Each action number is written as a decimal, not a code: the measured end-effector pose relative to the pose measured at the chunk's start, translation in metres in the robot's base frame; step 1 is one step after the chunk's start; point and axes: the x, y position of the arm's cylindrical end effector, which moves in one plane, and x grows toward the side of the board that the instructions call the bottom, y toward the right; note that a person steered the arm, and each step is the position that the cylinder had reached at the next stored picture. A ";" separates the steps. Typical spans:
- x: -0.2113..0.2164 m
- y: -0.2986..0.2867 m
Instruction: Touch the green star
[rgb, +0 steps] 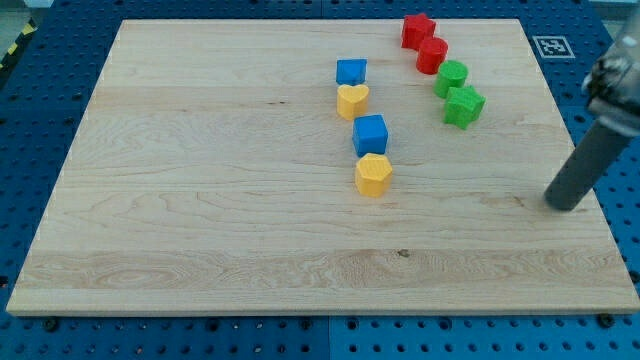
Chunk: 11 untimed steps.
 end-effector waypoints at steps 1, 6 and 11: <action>-0.067 0.014; -0.110 -0.036; -0.112 -0.079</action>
